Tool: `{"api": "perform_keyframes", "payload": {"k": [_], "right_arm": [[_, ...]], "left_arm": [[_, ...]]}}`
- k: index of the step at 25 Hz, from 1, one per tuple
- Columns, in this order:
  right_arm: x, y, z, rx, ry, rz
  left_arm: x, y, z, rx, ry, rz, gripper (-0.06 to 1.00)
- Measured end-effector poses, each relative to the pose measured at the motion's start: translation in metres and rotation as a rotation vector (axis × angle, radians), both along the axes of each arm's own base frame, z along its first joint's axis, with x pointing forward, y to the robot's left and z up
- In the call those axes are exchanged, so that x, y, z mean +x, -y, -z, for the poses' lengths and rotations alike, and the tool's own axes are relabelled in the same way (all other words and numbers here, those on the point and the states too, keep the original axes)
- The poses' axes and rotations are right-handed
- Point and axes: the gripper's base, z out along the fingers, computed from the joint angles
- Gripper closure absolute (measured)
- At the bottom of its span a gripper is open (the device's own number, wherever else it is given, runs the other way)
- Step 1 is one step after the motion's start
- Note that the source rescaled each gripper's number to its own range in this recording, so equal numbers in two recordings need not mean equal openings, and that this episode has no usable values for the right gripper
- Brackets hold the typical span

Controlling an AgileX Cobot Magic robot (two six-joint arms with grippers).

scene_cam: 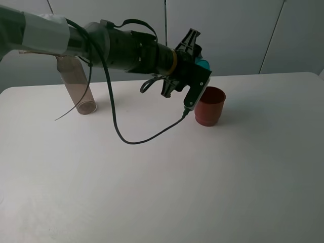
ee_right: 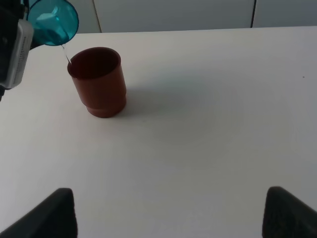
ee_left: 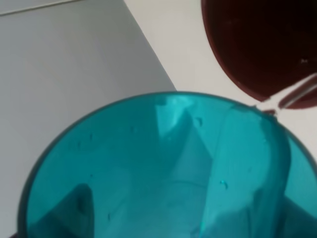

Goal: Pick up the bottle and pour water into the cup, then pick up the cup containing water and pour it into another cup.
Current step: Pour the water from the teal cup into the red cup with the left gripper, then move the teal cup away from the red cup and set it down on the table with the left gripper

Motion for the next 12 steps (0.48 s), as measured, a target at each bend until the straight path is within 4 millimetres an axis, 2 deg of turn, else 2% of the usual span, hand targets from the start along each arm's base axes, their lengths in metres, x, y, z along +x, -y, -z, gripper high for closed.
{"api": "perform_keyframes", "payload": {"k": [6, 8, 12], "right_arm": [[0.000, 0.000, 0.000, 0.006, -0.001, 0.003], [0.000, 0.000, 0.000, 0.006, -0.001, 0.003], [0.000, 0.000, 0.000, 0.006, -0.001, 0.003]], "left_arm": [[0.001, -0.007, 0.002, -0.289, -0.235, -0.175, 0.77], [0.002, -0.014, 0.002, -0.401, -0.312, -0.226, 0.77], [0.003, -0.042, 0.006, -0.622, -0.435, -0.322, 0.77]]}}
